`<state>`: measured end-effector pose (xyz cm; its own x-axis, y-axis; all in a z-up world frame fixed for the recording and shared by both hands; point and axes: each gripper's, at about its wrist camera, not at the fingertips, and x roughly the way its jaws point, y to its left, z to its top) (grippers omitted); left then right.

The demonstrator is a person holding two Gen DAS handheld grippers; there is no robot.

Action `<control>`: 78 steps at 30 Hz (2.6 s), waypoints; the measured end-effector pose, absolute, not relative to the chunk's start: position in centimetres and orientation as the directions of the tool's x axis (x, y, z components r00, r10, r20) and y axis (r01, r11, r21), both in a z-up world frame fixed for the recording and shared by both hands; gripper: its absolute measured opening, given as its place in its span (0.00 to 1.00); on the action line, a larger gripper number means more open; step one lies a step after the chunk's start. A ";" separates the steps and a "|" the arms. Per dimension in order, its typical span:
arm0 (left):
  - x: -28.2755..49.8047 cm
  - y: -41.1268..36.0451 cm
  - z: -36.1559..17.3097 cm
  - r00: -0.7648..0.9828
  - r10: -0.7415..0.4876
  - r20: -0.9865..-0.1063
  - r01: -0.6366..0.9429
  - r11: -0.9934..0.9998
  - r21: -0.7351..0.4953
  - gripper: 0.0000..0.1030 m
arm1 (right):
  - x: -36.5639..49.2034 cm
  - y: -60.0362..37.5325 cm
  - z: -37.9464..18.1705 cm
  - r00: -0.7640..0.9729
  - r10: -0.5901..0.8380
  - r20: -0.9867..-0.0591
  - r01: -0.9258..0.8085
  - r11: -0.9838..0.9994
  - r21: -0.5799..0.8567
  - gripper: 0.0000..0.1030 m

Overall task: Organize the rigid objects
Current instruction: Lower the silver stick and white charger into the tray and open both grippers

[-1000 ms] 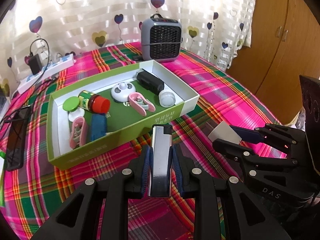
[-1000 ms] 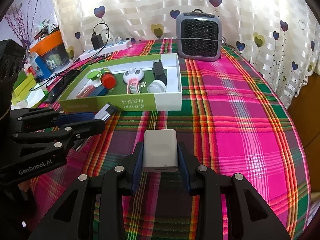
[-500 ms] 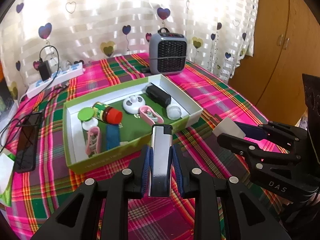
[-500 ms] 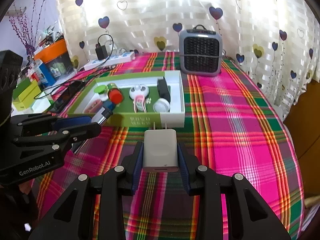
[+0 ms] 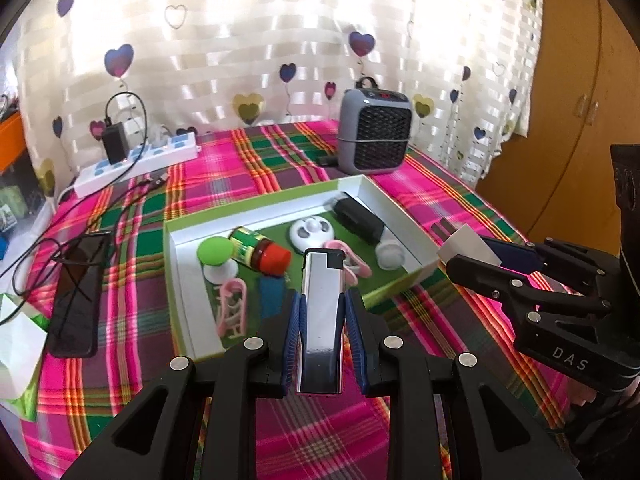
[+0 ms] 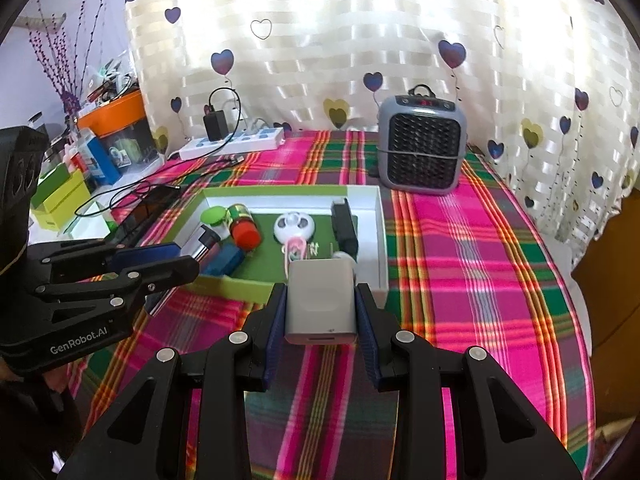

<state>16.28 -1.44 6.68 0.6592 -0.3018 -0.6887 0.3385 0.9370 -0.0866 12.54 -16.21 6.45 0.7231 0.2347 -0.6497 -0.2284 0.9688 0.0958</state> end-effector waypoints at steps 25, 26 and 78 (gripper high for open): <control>22.2 2.3 4.3 0.663 -0.219 -0.716 0.184 0.975 -0.127 0.22 | 21.3 -14.6 4.0 0.668 0.236 -0.705 -0.249 0.965 0.086 0.34; 22.3 2.3 4.2 0.667 -0.210 -0.715 0.180 0.976 -0.119 0.22 | 21.4 -14.5 3.8 0.666 0.234 -0.708 -0.250 0.965 0.084 0.34; 23.7 2.2 1.9 0.617 -0.209 -0.759 0.159 0.977 -0.140 0.26 | 23.2 -13.6 2.6 0.671 0.229 -0.705 -0.264 0.962 0.061 0.34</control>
